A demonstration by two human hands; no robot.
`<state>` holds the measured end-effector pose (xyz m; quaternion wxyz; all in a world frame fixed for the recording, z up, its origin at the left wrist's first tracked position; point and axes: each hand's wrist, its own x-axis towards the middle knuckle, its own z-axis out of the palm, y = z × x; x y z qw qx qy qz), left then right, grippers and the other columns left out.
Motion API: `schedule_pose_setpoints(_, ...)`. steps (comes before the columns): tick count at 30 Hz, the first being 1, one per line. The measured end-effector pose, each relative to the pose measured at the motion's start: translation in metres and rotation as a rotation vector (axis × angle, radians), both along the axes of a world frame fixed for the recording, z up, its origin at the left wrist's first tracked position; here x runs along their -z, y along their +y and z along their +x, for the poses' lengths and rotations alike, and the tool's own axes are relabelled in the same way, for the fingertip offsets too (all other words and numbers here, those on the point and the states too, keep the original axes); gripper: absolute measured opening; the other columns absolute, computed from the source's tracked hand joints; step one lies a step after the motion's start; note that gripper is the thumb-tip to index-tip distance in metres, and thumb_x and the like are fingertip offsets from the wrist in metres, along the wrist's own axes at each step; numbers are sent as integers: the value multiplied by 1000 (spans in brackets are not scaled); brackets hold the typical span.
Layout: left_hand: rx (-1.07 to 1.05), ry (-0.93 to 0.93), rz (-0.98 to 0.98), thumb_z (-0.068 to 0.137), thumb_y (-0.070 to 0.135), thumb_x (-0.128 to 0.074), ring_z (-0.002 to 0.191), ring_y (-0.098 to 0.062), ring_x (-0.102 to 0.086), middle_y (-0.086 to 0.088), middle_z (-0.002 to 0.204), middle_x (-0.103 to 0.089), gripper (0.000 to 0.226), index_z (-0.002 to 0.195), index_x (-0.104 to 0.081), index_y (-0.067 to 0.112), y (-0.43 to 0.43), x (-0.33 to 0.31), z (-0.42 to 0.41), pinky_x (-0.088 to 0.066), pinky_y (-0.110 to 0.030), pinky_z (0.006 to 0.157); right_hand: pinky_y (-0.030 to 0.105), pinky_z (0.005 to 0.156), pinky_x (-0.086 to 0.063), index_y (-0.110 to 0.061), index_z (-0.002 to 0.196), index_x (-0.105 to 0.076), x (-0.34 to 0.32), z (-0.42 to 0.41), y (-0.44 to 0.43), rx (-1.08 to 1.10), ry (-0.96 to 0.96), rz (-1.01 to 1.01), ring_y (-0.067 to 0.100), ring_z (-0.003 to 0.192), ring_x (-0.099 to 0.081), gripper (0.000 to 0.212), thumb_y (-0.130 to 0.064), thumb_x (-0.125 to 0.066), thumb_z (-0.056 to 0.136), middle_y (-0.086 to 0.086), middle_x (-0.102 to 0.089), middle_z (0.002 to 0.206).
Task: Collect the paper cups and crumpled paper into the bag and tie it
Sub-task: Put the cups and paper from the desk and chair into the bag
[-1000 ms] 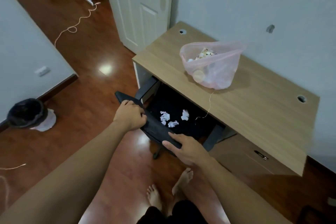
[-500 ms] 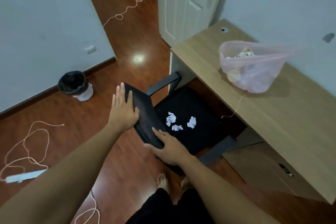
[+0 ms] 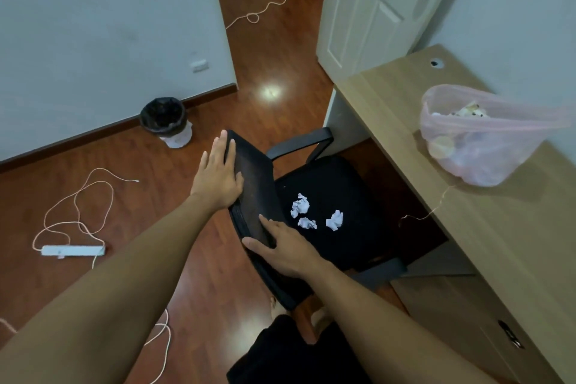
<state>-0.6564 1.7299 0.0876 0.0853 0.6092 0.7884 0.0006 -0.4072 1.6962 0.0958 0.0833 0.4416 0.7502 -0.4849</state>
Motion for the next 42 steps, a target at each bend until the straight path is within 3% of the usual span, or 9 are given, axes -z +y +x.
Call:
schedule_pose_setpoints(3,-44,92,-120,105,43,-45,166,-39,14,-23,178,12,88,170,-7,-2,16,-13,13,-5,-57,135,39,124,-40,-36,166,-42,-8,28,22,27,75,65,14,154,-46,91,-91,-45,93,-8,-48,169)
schedule_pose_setpoints(7,-105,34,-91,104,40,-51,164,-49,5,-30,175,-13,76,160,-32,-7,48,-39,47,-10,-58,133,40,118,-46,-34,161,-51,-17,74,75,104,81,140,15,146,-54,85,-88,-44,96,-7,-54,164)
schedule_pose_setpoints(13,-63,-342,-14,107,38,-55,149,-35,-47,-16,169,-33,64,161,-41,6,116,-60,122,-42,-50,122,41,113,-52,-28,152,-61,-44,163,191,229,99,323,14,132,-64,66,-72,-47,105,-4,-70,142)
schedule_pose_setpoints(20,-260,-718,-10,107,37,-54,132,-24,-63,0,139,-69,34,131,-72,21,218,-70,249,-49,-39,108,36,103,-56,-22,132,-72,-80,290,336,419,147,507,14,115,-72,37,-46,-57,109,-6,-78,121)
schedule_pose_setpoints(25,-420,-1075,-62,110,38,-52,108,-19,-73,5,121,-75,32,124,-73,19,278,-67,344,-59,-38,90,30,96,-50,-16,120,-77,-95,372,417,486,143,676,18,112,-71,25,-28,-59,108,-2,-79,118)
schedule_pose_setpoints(27,-490,-1168,-98,109,39,-51,103,-19,-75,4,117,-77,34,127,-71,18,296,-68,378,-58,-37,88,32,96,-49,-16,119,-76,-94,399,443,492,106,684,20,115,-68,24,-29,-59,107,-1,-77,119)
schedule_pose_setpoints(31,-571,-1285,-186,103,35,-55,107,-23,-77,1,117,-80,32,123,-72,16,330,-62,428,-56,-39,89,52,110,-48,-20,128,-70,-76,436,490,444,-67,701,33,133,-55,34,-39,-58,103,5,-69,132)
schedule_pose_setpoints(39,-702,-1468,-394,103,55,-59,112,-27,-74,-3,123,-77,47,124,-66,14,380,-35,494,-60,-42,96,53,120,-37,-14,155,-48,-42,467,541,336,-254,583,37,149,-42,61,-39,-65,102,14,-57,154)
schedule_pose_setpoints(42,-790,-1520,-421,99,65,-62,120,-28,-70,-4,127,-72,50,112,-63,17,396,-29,511,-59,-42,102,56,126,-28,-17,160,-41,-28,469,551,305,-315,563,36,154,-37,65,-40,-62,104,14,-55,157)
